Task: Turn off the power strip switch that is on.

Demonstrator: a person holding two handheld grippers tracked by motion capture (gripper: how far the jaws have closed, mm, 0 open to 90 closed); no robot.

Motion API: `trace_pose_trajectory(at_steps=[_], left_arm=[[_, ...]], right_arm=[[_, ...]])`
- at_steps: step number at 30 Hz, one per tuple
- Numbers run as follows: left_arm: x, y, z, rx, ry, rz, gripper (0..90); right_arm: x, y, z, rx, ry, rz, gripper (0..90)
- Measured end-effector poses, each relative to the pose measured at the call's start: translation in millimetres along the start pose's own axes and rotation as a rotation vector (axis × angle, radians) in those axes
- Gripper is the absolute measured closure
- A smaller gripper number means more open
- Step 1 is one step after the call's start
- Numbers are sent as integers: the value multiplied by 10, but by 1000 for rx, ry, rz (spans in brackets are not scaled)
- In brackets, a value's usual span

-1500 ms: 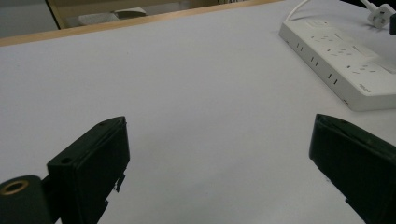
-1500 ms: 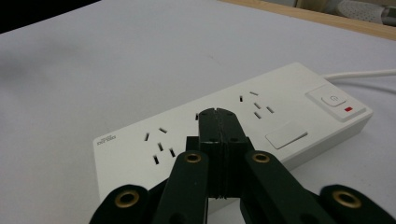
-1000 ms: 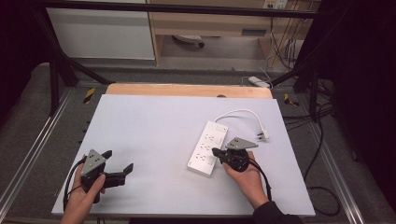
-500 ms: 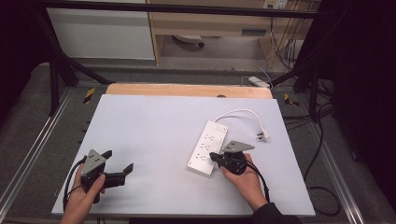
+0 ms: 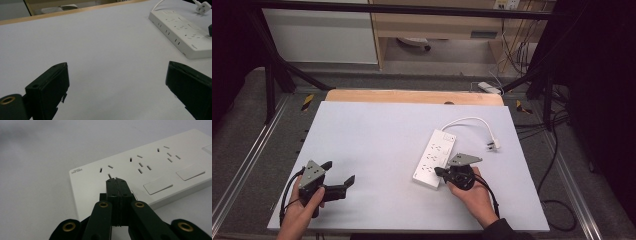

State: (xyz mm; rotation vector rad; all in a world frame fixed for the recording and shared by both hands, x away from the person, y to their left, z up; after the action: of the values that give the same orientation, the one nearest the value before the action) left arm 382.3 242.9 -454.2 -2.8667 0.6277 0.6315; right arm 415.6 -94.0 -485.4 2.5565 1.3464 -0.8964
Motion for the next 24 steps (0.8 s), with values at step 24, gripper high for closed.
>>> trace_pose_trajectory(at_steps=[24], left_arm=[[3,7,3,5,-2,4,50]], right_arm=[[4,-57,33,-9,1,-12,900]])
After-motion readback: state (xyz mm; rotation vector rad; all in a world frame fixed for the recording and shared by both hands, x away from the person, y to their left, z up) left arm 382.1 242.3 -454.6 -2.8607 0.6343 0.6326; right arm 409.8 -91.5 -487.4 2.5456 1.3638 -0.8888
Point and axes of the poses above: each handheld gripper's, and its own axes: x roughly forward along the jaws, z roughly out of its underside, y roughly to its right, the point moved 8 cm from there along x, roughly forward along the jaws, and after that the axes turned 7 degrees about -z, right-handed, at the moved point
